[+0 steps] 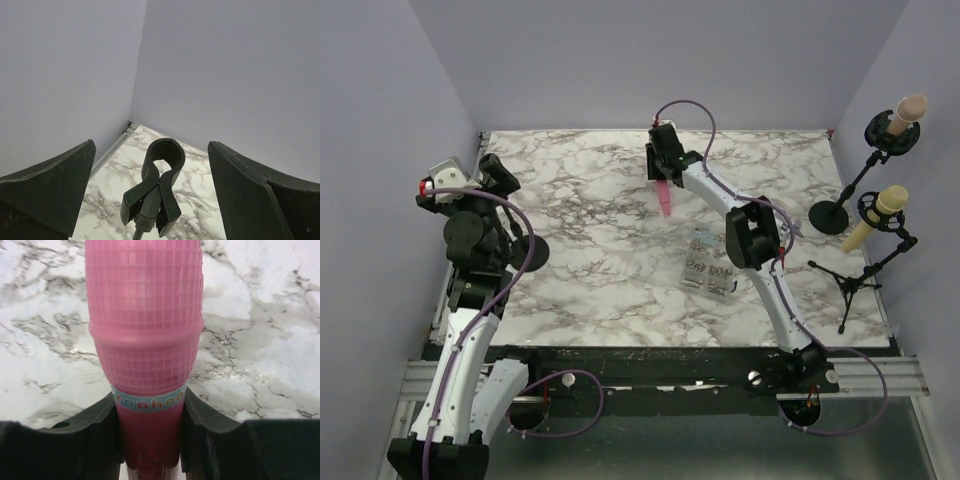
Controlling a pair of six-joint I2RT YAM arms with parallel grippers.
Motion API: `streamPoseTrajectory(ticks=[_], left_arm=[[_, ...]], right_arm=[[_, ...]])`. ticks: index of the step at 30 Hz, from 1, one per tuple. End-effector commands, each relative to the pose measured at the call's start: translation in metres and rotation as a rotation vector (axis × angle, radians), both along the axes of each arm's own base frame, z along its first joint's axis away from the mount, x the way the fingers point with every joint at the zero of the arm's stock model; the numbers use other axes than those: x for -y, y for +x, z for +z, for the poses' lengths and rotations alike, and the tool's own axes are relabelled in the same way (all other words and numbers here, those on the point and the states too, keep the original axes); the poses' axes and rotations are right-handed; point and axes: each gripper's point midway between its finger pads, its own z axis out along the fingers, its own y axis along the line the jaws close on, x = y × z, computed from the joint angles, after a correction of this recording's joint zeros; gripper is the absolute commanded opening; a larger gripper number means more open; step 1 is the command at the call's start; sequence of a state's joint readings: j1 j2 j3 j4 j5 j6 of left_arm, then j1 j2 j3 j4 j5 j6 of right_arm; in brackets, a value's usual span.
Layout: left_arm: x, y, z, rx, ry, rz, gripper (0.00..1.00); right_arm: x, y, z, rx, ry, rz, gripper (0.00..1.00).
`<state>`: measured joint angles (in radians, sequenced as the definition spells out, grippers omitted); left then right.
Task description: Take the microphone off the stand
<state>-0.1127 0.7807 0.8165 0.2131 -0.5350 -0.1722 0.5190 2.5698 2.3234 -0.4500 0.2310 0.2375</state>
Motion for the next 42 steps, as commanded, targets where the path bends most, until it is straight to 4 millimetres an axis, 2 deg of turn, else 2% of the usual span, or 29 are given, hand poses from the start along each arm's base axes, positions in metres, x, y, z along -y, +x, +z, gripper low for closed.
streamPoseTrajectory(ticks=[1,8,12,15,20,25,29,32,35,42], left_arm=[[0.010,-0.018,0.028,0.080,0.035,-0.077,0.98],[0.015,-0.020,0.031,0.083,0.056,-0.106,0.98],[0.018,-0.020,0.031,0.084,0.057,-0.124,0.98],[0.020,-0.020,0.029,0.082,0.057,-0.136,0.98],[0.023,-0.017,0.027,0.073,0.058,-0.151,0.98],[0.024,-0.015,0.025,0.066,0.057,-0.153,0.99],[0.024,-0.015,0.023,0.056,0.064,-0.156,0.99],[0.024,-0.015,0.023,0.051,0.069,-0.151,0.98],[0.022,-0.014,0.021,0.036,0.069,-0.141,0.99],[0.013,-0.006,0.009,-0.063,-0.002,-0.083,0.99]], right_arm=[[-0.001,0.005,-0.039,-0.047,0.019,0.003,0.24],[-0.003,0.001,-0.055,-0.078,0.022,0.008,0.39],[-0.003,0.000,-0.054,-0.078,0.015,0.018,0.57],[-0.004,0.001,-0.044,-0.068,0.023,0.026,0.72],[-0.009,0.004,-0.013,-0.034,0.047,0.045,0.81],[-0.011,0.003,0.037,0.017,0.079,0.068,0.92],[-0.008,-0.007,0.078,0.043,0.100,0.070,0.97],[-0.004,-0.022,0.106,0.046,0.130,0.075,0.99],[0.002,-0.046,0.135,0.049,0.182,0.085,0.99],[-0.001,-0.136,0.168,0.019,0.418,0.223,0.99]])
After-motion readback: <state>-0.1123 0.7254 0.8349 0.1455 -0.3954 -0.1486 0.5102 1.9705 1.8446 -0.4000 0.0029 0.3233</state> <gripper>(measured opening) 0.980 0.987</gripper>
